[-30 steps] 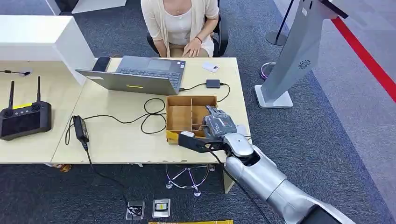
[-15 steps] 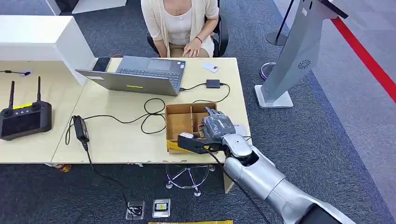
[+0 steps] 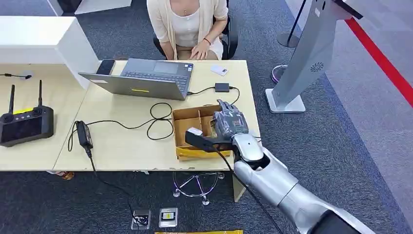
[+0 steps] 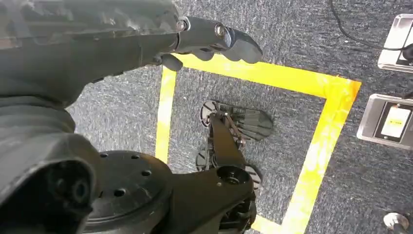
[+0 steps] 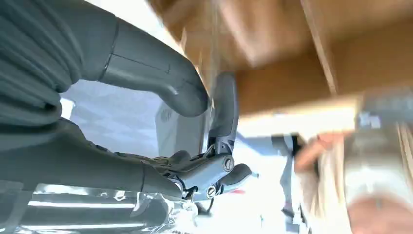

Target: Pass the card to the sensor for recognition and then transmit it.

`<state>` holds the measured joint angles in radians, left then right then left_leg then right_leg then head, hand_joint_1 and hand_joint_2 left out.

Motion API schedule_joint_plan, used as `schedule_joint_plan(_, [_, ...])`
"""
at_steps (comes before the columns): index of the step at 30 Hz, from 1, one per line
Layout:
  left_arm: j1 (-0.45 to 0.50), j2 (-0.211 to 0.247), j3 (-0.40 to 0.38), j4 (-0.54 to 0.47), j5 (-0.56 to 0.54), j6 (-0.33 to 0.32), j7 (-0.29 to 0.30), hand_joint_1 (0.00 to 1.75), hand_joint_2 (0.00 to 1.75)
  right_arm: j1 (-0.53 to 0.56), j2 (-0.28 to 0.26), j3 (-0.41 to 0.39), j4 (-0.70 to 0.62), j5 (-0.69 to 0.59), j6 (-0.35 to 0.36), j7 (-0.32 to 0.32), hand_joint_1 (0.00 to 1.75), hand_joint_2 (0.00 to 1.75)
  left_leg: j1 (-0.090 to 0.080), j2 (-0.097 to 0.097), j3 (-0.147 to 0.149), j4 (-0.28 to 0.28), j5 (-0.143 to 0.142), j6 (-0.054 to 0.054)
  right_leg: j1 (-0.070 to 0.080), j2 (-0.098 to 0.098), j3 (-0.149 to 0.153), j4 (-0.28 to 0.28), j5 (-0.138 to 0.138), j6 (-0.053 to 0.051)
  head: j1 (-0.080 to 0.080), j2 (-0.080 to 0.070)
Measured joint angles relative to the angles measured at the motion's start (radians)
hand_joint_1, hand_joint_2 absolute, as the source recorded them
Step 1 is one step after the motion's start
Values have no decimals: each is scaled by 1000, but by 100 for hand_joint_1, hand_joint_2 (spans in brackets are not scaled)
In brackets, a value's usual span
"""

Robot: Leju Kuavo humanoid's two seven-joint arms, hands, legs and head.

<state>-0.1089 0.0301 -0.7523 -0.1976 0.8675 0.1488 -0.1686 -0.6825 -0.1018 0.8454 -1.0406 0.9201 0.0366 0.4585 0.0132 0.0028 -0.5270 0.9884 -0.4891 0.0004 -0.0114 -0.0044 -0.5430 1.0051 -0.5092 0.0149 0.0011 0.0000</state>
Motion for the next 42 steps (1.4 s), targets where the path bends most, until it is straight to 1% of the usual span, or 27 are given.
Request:
schedule_joint_plan(6, [-3, 0, 0, 0, -16, 0, 0, 0, 0, -48, -28, -21, -109, 19, 27, 58, 175, 175, 0, 0, 0, 0, 0, 0, 0, 0, 0, 0, 0, 0, 0, 0])
schedule_joint_plan(9, [-6, 0, 0, 0, -18, 0, 0, 0, 0, -60, -44, -34, -151, 17, 34, 65, 175, 175, 0, 0, 0, 0, 0, 0, 0, 0, 0, 0, 0, 0, 0, 0])
schedule_joint_plan(12, [-9, -1, 0, 0, -10, 1, 2, 0, 0, -64, -53, -51, -171, -32, 24, 50, 175, 175, 0, 0, 0, 0, 0, 0, 0, 0, 0, 0, 0, 0, 0, 0])
schedule_joint_plan(15, [-9, -1, 0, 0, -2, 1, 2, 0, 0, -78, -53, -73, -163, -106, -7, 7, 175, 175, 0, 0, 0, 0, 0, 0, 0, 0, 0, 0, 0, 0, 0, 0])
schedule_joint_plan(17, [-9, -3, 0, 0, 0, 1, 2, 0, 0, -93, -53, -80, -149, -143, -28, -11, 175, 175, 0, 0, 0, 0, 0, 0, 0, 0, 0, 0, 0, 0, 0, 0])
schedule_joint_plan(21, [-9, -6, 0, 0, -3, 0, 2, 0, 0, -120, -53, -97, -108, -199, -50, -17, 175, 175, 0, 0, 0, 0, 0, 0, 0, 0, 0, 0, 0, 0, 0, 0])
schedule_joint_plan(23, [-10, -6, 0, 0, -7, -2, 4, 0, 0, -128, -54, -106, -94, -219, -51, -8, 175, 175, 0, 0, 0, 0, 0, 0, 0, 0, 0, 0, 0, 0, 0, 0])
schedule_joint_plan(27, [-13, -8, 0, 0, -21, -5, 12, 0, 0, -140, -66, -109, -80, -243, -31, 34, 175, 175, 0, 0, 0, 0, 0, 0, 0, 0, 0, 0, 0, 0, 0, 0])
schedule_joint_plan(32, [-14, -8, -1, 0, -23, -5, 13, 0, 0, -144, -69, -110, -77, -247, -28, 37, 175, 175, 0, 0, 0, 0, 0, 0, 0, 0, 0, 0, 0, 0, 0, 0])
schedule_joint_plan(33, [-15, -11, -1, 0, -24, -5, 19, 0, 0, -147, -77, -116, -67, -253, -21, 60, 175, 175, 0, 0, 0, 0, 0, 0, 0, 0, 0, 0, 0, 0, 0, 0])
schedule_joint_plan(42, [-18, -12, -1, 0, -16, -5, 20, 0, 0, -150, -88, -118, -49, -259, -21, 58, 175, 175, 0, 0, 0, 0, 0, 0, 0, 0, 0, 0, 0, 0, 0, 0])
